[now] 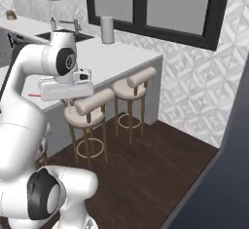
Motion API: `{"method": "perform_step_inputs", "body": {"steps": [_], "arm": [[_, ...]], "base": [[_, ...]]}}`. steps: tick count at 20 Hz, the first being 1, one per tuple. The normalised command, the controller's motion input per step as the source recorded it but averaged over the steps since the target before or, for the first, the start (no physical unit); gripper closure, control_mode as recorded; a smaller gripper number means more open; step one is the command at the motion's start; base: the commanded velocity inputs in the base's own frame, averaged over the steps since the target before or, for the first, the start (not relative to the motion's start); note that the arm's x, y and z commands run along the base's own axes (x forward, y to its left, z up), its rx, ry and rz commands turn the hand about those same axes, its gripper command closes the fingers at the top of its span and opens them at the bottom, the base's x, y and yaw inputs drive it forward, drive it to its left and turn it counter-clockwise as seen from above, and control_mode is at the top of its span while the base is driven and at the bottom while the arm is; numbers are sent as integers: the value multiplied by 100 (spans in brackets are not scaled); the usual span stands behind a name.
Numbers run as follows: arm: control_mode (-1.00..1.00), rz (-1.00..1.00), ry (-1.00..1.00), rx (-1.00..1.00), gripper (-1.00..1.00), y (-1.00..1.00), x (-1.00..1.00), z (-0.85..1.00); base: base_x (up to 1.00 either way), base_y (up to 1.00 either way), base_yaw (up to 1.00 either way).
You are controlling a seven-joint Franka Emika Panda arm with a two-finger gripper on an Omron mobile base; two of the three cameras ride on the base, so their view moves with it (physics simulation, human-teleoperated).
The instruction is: Take a straw from the drawer in front and place it inside the glass cup on the dining counter.
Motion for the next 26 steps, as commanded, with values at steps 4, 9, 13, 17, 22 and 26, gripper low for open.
{"method": "perform_step_inputs", "body": {"steps": [4, 9, 13, 17, 22, 26], "arm": [[100, 0, 0, 0, 100, 0, 0, 0], [100, 0, 0, 0, 100, 0, 0, 0], [100, 0, 0, 0, 100, 0, 0, 0], [100, 0, 0, 0, 100, 0, 0, 0], [100, 0, 0, 0, 100, 0, 0, 0], [100, 0, 0, 0, 100, 0, 0, 0]], "base": [[100, -58, 56], [99, -63, 57], [84, -72, 61], [80, -69, 63], [79, -65, 65], [67, -59, 62]]}}
